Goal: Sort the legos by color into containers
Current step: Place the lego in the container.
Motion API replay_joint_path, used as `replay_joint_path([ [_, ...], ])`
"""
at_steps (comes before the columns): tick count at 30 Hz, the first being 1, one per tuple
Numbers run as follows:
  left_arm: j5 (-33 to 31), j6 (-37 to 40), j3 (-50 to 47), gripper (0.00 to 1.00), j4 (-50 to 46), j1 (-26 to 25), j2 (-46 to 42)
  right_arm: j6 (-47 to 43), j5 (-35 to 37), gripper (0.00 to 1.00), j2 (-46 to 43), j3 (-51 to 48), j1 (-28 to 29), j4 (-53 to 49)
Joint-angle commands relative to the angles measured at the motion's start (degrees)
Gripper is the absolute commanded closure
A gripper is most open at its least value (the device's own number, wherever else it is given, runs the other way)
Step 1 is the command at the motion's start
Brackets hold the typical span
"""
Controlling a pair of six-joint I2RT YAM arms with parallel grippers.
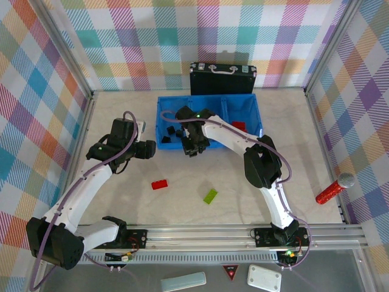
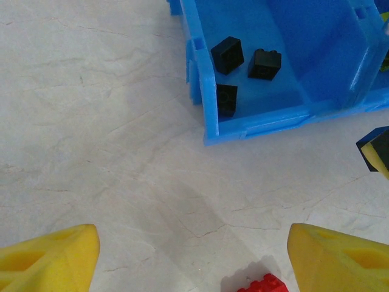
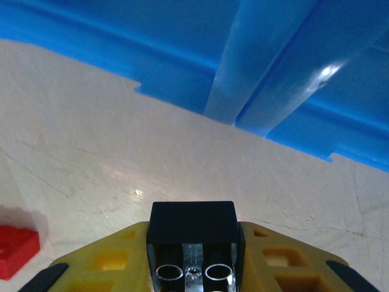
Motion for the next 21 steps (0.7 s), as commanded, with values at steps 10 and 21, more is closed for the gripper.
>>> replay_joint_path([
  [10, -0.5, 0.7, 0.8, 0.19, -0.1, 0.8, -1.7, 9.5, -2.0, 0.7, 3.6, 8.3, 0.2, 5.8],
  [21, -0.3, 0.7, 0.7, 0.19, 0.0, 1.0, -1.8, 10.6, 0.1, 0.69, 12.8, 22.1, 0.2, 2.4],
])
